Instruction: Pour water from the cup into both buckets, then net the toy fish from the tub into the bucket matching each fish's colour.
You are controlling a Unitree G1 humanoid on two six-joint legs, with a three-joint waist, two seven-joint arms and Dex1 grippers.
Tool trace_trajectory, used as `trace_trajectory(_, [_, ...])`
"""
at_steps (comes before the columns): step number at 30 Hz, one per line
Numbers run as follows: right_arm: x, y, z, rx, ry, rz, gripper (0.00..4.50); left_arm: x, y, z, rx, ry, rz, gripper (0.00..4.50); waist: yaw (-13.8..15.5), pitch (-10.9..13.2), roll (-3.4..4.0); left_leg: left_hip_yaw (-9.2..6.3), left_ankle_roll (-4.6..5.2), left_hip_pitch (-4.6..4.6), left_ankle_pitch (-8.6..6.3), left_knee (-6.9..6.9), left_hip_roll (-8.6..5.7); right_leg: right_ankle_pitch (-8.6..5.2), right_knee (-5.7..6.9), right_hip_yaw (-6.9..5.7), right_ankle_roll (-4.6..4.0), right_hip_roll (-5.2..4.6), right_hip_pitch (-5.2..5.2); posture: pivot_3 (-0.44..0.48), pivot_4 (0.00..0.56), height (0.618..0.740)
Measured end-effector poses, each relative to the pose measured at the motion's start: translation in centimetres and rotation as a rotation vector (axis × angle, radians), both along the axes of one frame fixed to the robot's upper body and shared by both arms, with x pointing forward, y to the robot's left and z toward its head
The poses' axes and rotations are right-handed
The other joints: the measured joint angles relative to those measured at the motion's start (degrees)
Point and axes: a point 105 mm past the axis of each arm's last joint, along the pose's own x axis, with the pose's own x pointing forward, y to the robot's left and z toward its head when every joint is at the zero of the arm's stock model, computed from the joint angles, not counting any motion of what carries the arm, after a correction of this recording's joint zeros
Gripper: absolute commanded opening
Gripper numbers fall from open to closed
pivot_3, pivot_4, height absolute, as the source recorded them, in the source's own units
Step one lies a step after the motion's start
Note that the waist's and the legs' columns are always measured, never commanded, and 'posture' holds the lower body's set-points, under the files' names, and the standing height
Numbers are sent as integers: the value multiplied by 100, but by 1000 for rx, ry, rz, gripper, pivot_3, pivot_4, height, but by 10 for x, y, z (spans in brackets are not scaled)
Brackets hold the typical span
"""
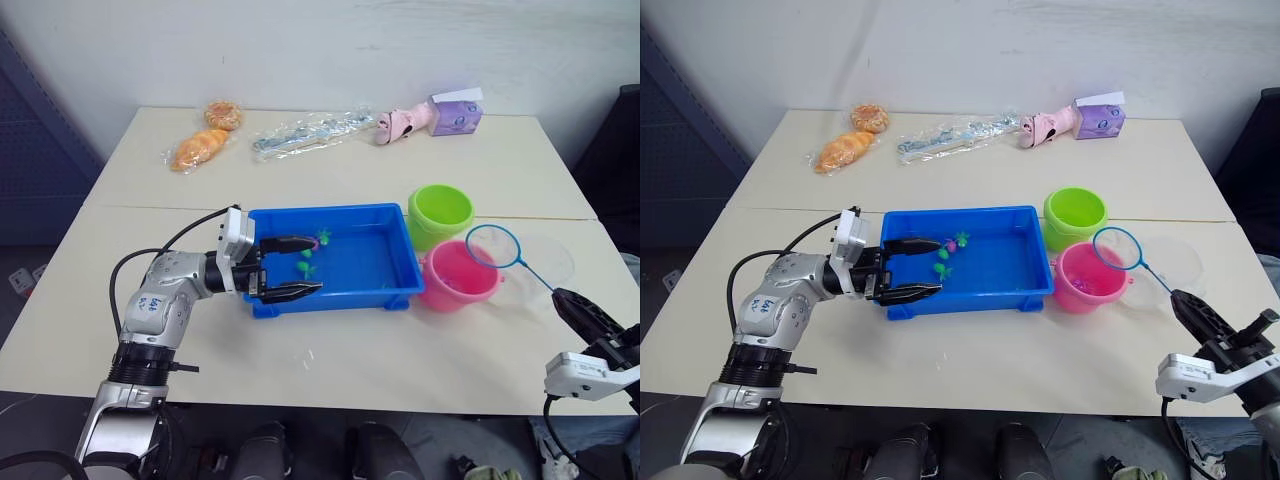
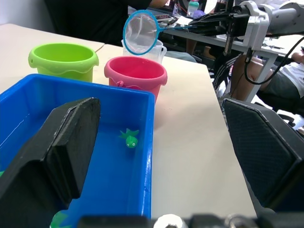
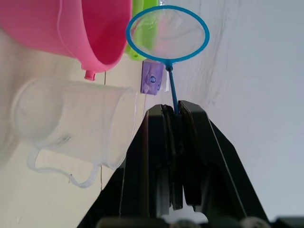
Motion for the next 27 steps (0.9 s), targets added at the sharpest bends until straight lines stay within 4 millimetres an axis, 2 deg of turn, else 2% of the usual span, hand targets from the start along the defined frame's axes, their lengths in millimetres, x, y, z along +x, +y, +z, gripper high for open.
trace_trajectory(1, [1,7,2,126,30,28,0,0,3,0,8,-1,7,4428,-15,1,-1,1,1,3,0,0,2,0,1,0,0,1,3,0,150,740])
trace_trajectory(3, [1,18,6,242,59,72,0,1,8,0,15,-1,21,4428,-25,1,-1,1,2,5,-1,-1,5,0,3,1,0,2,3,0,150,740])
trace_trajectory(4, [3,30,12,413,108,122,0,1,15,0,20,-2,41,4428,-29,1,0,1,4,6,-2,1,9,0,7,1,0,2,3,0,150,740])
trace_trajectory(7, [8,49,21,609,206,218,0,5,32,4,18,-6,98,4428,-23,1,-1,-2,12,7,-6,5,9,0,7,0,0,0,6,0,150,740])
trace_trajectory(9, [18,66,30,708,294,294,0,7,54,6,20,-11,172,4428,-28,2,-2,-3,29,8,-16,7,9,0,8,-1,-1,-2,5,0,150,740])
trace_trajectory(13, [42,100,32,759,473,360,0,4,91,6,76,-26,284,4428,-17,3,-5,-9,34,5,-19,2,13,1,7,-5,-3,-4,-3,0,150,740])
trace_trajectory(17, [67,130,27,773,613,365,0,3,117,3,110,-23,361,4428,-2,7,-2,-19,36,-12,-20,6,10,1,2,-13,-6,-12,-12,0,150,740])
trace_trajectory(19, [81,142,23,761,667,339,0,4,120,3,111,-24,375,4428,17,7,-3,-24,40,-16,-22,9,5,2,1,-18,-8,-19,-12,0,150,740])
trace_trajectory(24, [106,155,-1,714,736,263,0,2,118,7,117,-44,382,4428,12,7,-4,-21,31,-51,-21,12,1,3,-3,-21,-8,-21,-41,0,150,740])
trace_trajectory(27, [115,163,-2,699,722,260,0,-2,114,6,125,-49,377,4428,-12,7,-3,-19,28,-96,-19,31,1,3,32,-23,-7,-20,-83,0,150,740])
